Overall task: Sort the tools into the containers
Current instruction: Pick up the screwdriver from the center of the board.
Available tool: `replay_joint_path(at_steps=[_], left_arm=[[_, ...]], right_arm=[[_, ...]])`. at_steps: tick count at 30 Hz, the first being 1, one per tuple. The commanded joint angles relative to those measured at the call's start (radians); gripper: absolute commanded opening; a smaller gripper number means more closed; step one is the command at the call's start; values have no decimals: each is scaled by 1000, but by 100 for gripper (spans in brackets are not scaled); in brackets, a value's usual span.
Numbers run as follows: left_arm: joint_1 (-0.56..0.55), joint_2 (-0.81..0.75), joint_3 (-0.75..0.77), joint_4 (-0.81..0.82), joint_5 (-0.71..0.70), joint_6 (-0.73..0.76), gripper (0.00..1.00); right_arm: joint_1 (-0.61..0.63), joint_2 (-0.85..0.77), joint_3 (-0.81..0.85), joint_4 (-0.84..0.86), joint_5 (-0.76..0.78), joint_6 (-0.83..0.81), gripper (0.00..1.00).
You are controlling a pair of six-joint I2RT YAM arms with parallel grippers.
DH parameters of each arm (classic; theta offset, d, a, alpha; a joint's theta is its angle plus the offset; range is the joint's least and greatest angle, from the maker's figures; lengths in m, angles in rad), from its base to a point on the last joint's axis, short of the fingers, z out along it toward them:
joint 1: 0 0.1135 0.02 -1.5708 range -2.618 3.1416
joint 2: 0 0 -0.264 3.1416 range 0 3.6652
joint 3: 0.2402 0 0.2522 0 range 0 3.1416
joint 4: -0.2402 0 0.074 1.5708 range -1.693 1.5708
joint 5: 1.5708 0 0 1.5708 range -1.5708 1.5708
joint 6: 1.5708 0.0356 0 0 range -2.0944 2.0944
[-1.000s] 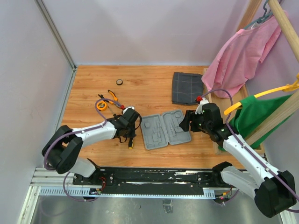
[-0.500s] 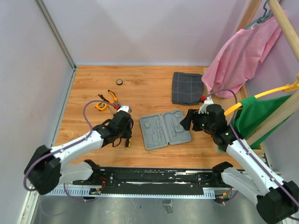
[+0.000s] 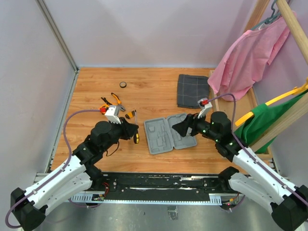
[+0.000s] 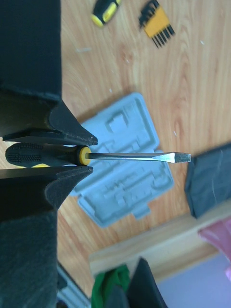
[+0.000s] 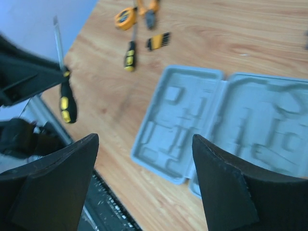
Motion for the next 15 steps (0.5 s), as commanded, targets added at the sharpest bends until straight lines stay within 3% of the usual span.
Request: replay_joint_path(at_steps=[1,8,15], left_arm=[[-3,-55,-22,170,117,-48,0],[-3,-88,-49,297,202,-87,0],[-4,-77,-57,337,250,-94,0]], right_arm=[[191,39,0,209,59,18,80],[402,212,36,465,118,9,80],[478,369,103,580,90,35,77]])
